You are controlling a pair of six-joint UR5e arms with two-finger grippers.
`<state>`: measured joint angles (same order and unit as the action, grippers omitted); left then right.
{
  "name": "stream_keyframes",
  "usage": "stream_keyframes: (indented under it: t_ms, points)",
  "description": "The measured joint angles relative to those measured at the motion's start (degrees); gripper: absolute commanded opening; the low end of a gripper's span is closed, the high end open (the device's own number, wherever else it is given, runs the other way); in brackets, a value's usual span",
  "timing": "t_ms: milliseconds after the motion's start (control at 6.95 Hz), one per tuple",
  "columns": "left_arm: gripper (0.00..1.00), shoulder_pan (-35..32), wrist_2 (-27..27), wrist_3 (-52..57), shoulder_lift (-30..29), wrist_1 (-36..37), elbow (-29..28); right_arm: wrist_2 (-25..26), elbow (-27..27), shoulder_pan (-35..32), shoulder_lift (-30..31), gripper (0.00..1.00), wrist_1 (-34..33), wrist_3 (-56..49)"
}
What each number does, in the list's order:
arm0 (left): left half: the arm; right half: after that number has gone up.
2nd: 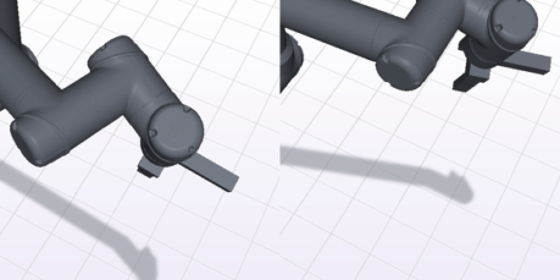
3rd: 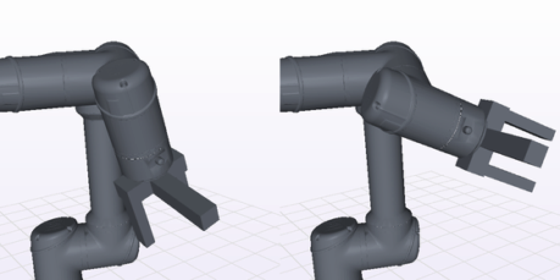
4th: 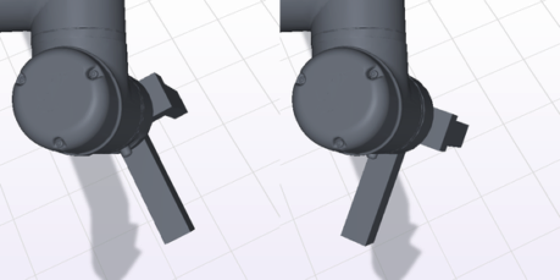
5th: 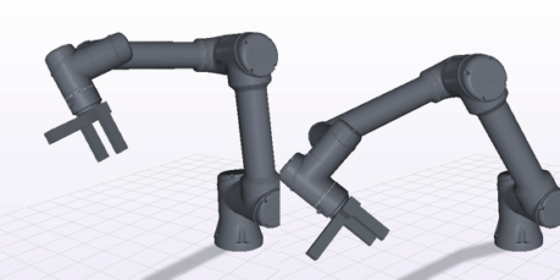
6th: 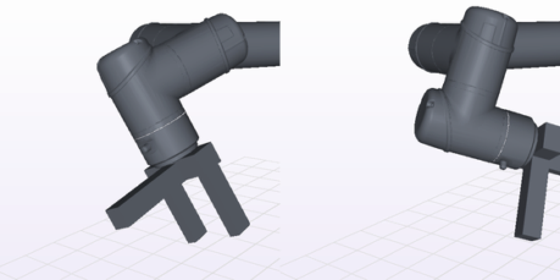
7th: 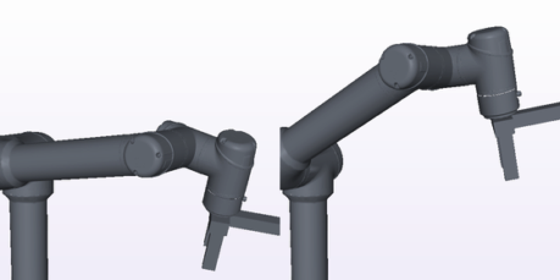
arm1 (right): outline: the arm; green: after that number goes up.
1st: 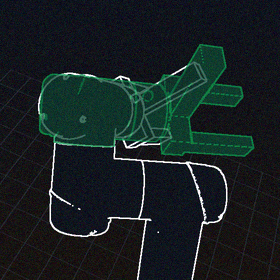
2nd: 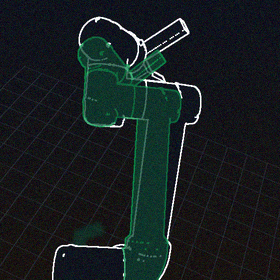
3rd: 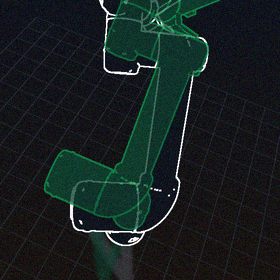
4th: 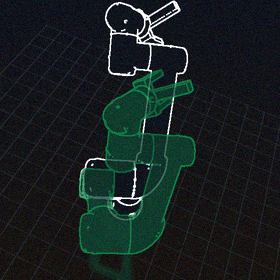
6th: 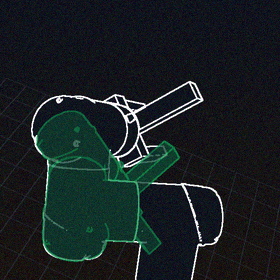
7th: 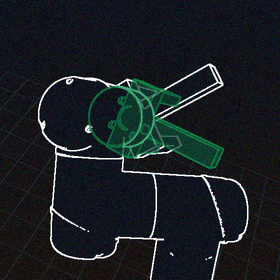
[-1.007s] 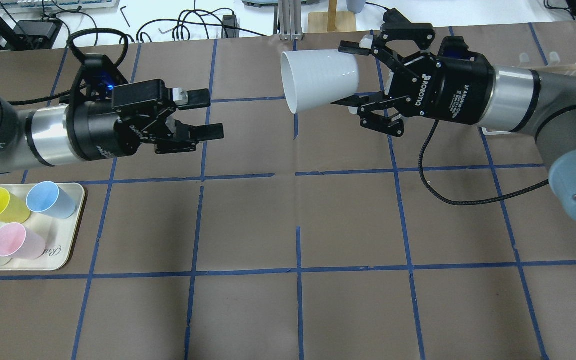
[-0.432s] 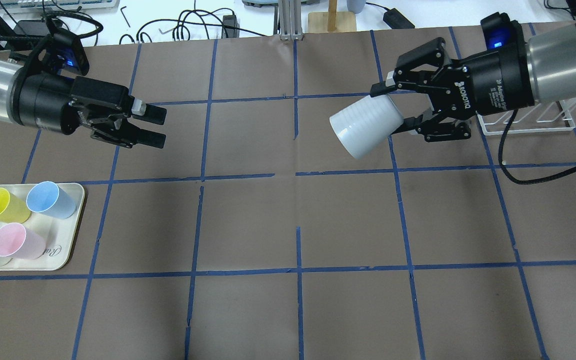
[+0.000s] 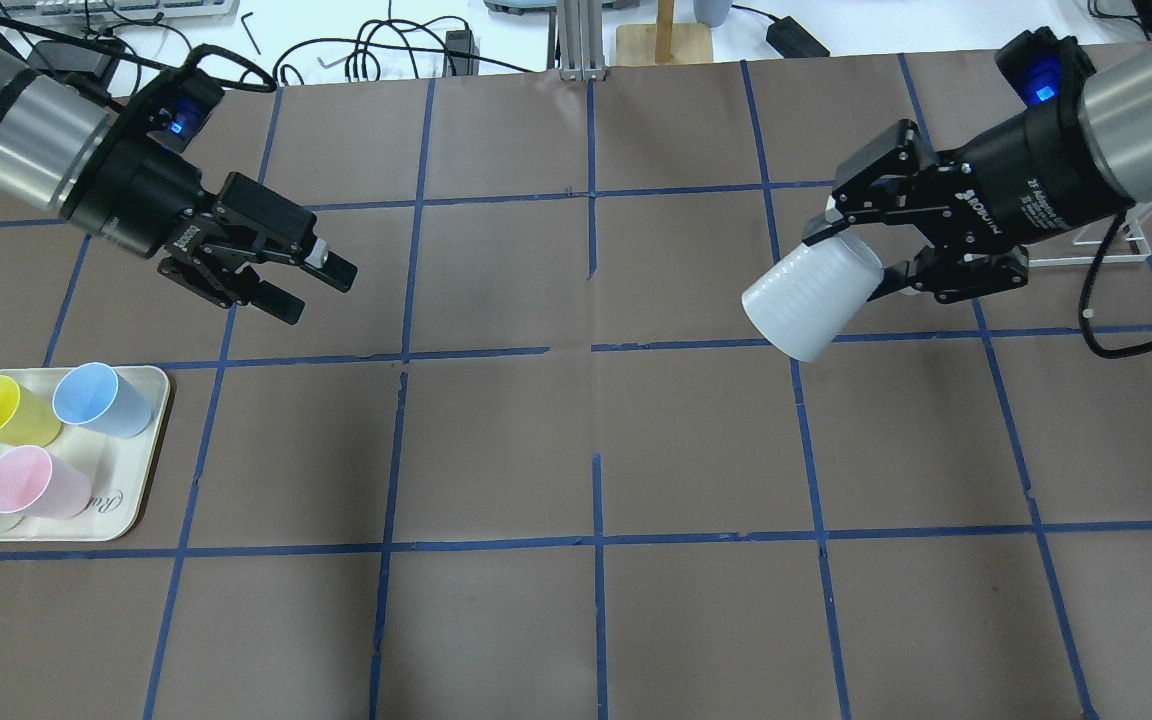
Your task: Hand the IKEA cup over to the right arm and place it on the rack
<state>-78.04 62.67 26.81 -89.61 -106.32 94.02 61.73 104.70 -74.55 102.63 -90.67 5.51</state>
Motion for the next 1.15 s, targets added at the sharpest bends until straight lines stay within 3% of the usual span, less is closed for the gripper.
stream_keyframes:
  t_ms: [288, 576, 863, 1151]
  points:
    - [1.00, -5.9, 15.2, -5.6, 1.5, 8.2, -0.6, 13.3, 0.0, 0.0, -0.1, 0.25, -5.7, -4.1]
    - [1.00, -10.7, 22.2, -15.8, 2.3, 15.3, -0.7, 18.7, 0.5, 0.2, -1.1, 0.25, -12.4, -6.4]
    - [1.00, -13.2, 29.7, -24.4, 2.9, 17.9, -1.8, 23.8, 0.6, 2.2, -2.6, 0.19, -17.9, -9.8]
    - [1.00, -13.0, 27.2, -28.9, 1.2, 18.2, -5.0, 25.1, 0.6, 7.2, -5.9, 0.19, -23.5, -13.1]
